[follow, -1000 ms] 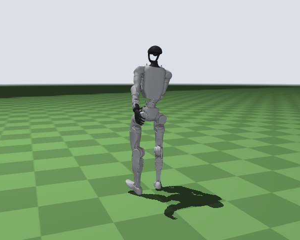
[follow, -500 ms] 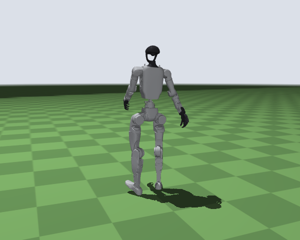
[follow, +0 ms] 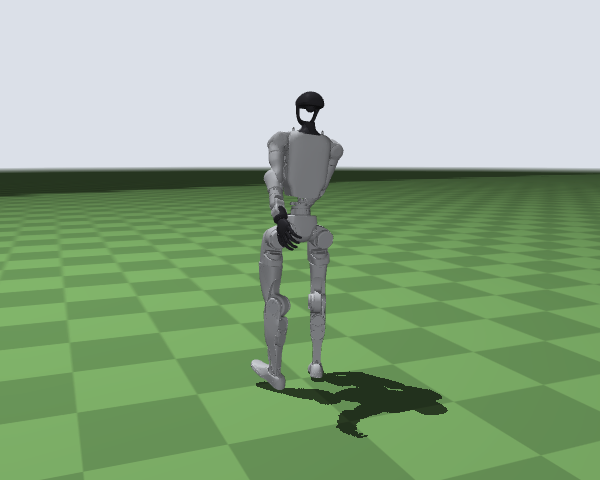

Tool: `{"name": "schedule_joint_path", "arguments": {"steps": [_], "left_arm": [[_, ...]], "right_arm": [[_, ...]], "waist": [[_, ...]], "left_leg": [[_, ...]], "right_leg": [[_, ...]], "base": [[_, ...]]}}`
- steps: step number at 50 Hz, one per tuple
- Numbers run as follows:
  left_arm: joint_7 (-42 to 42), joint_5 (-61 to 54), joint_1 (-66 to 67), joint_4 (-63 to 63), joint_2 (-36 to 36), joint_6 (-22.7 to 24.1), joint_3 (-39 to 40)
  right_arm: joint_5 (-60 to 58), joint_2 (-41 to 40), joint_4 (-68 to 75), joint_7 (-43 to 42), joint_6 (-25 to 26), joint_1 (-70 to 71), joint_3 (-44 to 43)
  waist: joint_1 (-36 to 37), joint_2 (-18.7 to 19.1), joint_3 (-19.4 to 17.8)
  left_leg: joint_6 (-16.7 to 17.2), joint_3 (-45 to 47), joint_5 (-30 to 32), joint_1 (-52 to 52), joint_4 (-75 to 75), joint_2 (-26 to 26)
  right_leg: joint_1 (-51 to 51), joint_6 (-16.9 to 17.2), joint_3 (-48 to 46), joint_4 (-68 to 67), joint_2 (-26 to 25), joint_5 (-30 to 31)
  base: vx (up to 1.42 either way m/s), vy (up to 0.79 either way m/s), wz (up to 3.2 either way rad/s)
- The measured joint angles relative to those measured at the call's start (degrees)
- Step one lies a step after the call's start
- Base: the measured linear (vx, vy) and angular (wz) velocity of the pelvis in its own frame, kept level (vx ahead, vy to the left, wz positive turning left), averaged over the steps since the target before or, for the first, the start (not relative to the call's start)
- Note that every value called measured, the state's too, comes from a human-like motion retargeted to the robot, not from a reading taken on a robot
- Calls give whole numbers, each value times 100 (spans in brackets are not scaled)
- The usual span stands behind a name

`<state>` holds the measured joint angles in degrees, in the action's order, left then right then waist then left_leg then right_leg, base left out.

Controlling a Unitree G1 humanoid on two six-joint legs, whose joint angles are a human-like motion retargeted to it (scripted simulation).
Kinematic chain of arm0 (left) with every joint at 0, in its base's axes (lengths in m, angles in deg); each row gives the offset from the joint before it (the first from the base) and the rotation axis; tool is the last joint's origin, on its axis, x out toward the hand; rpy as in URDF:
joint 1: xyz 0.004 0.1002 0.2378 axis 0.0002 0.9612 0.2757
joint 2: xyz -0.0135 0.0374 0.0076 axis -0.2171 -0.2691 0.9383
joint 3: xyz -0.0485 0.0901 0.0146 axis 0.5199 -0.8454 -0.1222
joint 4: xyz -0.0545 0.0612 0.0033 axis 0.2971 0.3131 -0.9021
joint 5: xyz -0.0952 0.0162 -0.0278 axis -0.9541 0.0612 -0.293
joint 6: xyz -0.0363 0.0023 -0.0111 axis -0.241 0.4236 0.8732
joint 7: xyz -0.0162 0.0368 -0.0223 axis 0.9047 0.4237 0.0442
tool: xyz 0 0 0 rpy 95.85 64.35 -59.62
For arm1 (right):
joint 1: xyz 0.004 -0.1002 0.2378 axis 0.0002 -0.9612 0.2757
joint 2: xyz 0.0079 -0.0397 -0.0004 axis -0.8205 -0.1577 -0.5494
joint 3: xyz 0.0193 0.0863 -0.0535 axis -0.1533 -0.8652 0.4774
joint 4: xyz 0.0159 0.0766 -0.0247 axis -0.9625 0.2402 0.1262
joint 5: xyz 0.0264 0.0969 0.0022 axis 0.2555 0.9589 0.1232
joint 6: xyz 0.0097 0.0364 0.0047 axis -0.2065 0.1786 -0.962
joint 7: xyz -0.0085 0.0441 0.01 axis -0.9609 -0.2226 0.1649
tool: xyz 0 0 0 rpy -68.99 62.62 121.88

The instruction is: In place motions

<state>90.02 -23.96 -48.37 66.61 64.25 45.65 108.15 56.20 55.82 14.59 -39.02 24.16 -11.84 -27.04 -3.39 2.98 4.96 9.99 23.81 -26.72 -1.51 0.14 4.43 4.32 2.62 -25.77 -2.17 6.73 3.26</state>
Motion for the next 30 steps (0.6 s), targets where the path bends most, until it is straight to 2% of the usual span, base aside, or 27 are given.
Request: {"name": "schedule_joint_path", "arguments": {"steps": [3, 5, 7, 10, 13, 17, 20, 25, 30], "left_arm": [[-188, -302, 14, 0, -8, -376, 89], [-251, -529, -221, 0, 16, -386, 99], [-360, -870, -698, 0, 89, -205, 9], [-745, -1466, -1622, 0, 304, 87, -191], [-837, -1884, -2745, 0, 563, 279, -531], [-372, -1986, -4260, -250, 872, 556, -1200], [27, -2182, -5062, -1040, 1145, 812, -1591], [267, -2203, -5879, -2463, 1282, 1300, -1982], [451, -1864, -6008, -3321, 936, 1585, -2389]], "right_arm": [[108, -86, -410, 185, -425, -2, 45], [-56, -47, -439, 34, -715, -98, 122], [-377, 84, -210, -347, -745, -250, 239], [-1011, 294, 477, -817, -436, -623, 331], [-1426, 498, 1588, -1282, 262, -1054, 163], [-1309, 885, 2871, -2175, 1385, -1750, -418], [-724, 1318, 2871, -2710, 1888, -2613, -974], [68, 1937, 2871, -2795, 1651, -3629, -2099], [916, 2264, 2871, -3039, 1665, -4183, -2614]], "waist": [[-37, -40, 17], [-49, -77, 52], [-25, -105, 87], [14, -135, 128], [64, -168, 163], [25, -241, 182], [-11, -257, 169], [-119, -210, 160], [-96, -169, 106]], "left_leg": [[2, -33, 10, 8, -4, -9], [2, -50, 20, 16, -7, -17], [0, -47, 25, 28, -8, -23], [-10, -43, 23, 14, -16, -29], [-25, -69, 16, 9, -33, -37], [-42, -181, 16, 57, -88, -39], [-52, -214, 8, 108, -129, -15], [-61, -166, -3, 156, -154, 17], [-50, -90, 0, 150, -166, 31]], "right_leg": [[-21, 1, -29, 10, 8, -1], [-34, 1, -46, 17, 18, -5], [-27, 4, -54, 9, 31, -11], [-60, 9, -81, 16, 37, -14], [-119, 22, -145, 31, 46, -24], [-222, 41, -310, 79, 53, -43], [-248, 56, -387, 98, 47, -54], [-220, 53, -416, 111, 34, -55], [-195, 35, -362, 101, 43, -53]], "base": [[0, 0, 0], [0, 0, 0], [0, 0, 0], [0, 0, 0], [0, 0, 0], [0, -2, 17], [0, 0, 0], [0, 0, 0], [0, 0, 0]]}}
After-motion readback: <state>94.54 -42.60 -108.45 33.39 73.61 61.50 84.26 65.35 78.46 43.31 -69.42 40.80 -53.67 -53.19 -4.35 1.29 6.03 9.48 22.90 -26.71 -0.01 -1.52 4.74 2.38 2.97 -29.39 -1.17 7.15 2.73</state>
